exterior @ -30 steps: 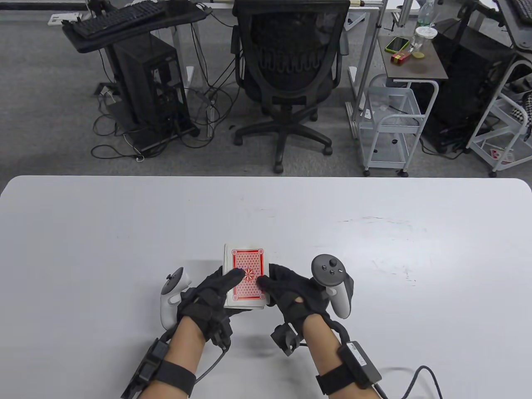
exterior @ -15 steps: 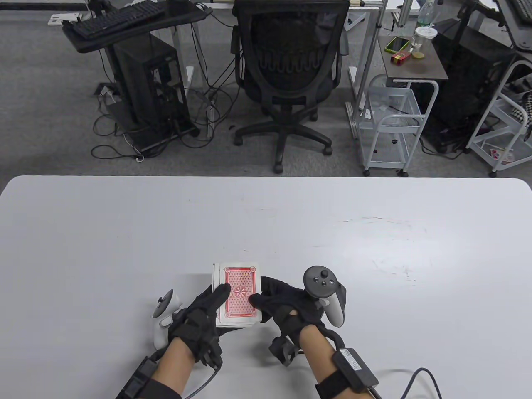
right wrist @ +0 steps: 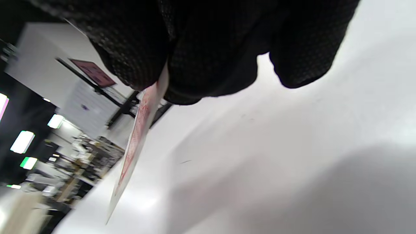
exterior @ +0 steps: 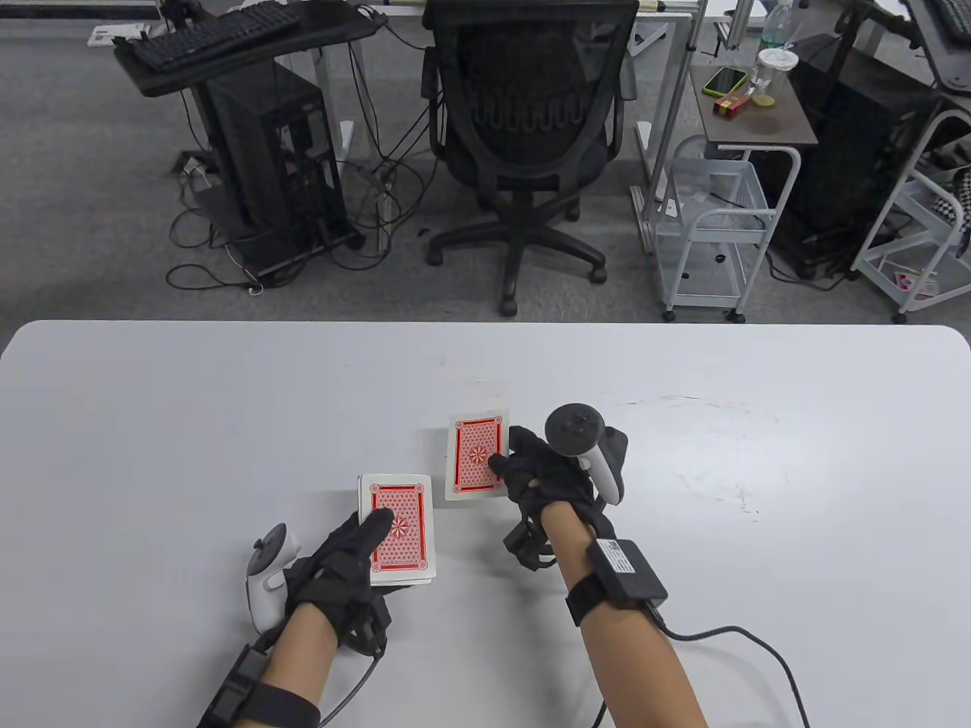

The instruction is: Four-player card dealing with fan arrangement

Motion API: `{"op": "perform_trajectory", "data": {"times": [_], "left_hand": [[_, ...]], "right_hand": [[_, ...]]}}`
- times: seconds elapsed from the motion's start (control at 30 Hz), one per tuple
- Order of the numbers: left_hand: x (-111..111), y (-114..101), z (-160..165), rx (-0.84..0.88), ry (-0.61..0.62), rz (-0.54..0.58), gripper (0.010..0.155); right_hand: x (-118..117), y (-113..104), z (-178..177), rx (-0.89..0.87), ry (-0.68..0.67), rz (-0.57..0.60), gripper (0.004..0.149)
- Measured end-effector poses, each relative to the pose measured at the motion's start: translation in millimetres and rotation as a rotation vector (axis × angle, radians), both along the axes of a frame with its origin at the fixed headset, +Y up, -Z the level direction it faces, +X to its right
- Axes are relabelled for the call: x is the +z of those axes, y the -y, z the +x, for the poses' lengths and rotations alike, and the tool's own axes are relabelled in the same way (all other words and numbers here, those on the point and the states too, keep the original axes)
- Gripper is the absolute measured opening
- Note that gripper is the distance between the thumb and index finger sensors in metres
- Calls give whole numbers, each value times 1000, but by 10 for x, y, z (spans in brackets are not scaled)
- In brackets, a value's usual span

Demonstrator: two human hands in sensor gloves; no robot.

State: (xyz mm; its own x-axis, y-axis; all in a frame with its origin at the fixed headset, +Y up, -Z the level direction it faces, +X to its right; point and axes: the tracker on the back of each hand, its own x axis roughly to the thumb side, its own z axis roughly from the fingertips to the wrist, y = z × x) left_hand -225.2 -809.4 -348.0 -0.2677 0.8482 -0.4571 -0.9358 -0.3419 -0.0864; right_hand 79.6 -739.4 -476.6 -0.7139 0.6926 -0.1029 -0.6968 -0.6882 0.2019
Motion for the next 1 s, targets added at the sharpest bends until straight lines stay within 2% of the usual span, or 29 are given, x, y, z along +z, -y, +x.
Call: {"op": "perform_trajectory", "data": {"times": [0.17, 0.3, 0.37, 0.5, 0.53, 0.7, 0.77, 0.83, 0.9, 1.0], "left_hand": [[-10, -8, -33, 6, -10, 12, 56], [-19, -12, -68, 10, -22, 17, 56], [-22, -13, -77, 12, -24, 18, 56], [-25, -19, -70, 10, -22, 22, 56], [-28, -19, -61, 11, -17, 26, 56], [-11, -11, 35, 48, 16, 38, 56], [8, -19, 94, 57, 36, 45, 55], [29, -33, 155, 48, 60, 58, 55], [54, -43, 207, 58, 66, 73, 55], [87, -52, 248, 48, 78, 87, 56]], "right_hand": [[-274, 149, -135, 382, 43, -38, 70], [-328, 245, -146, 505, 86, -86, 72], [-316, 229, -137, 507, 97, -55, 73], [-166, 72, -74, 441, 72, -29, 72], [-78, 10, -84, 372, 36, -14, 71], [437, -120, -300, -108, -270, -30, 69], [717, -94, -423, -196, -376, -81, 77], [878, -74, -486, -173, -367, -37, 79], [974, -59, -444, -112, -220, 47, 64], [1015, 5, -366, -226, -169, 49, 61]]}}
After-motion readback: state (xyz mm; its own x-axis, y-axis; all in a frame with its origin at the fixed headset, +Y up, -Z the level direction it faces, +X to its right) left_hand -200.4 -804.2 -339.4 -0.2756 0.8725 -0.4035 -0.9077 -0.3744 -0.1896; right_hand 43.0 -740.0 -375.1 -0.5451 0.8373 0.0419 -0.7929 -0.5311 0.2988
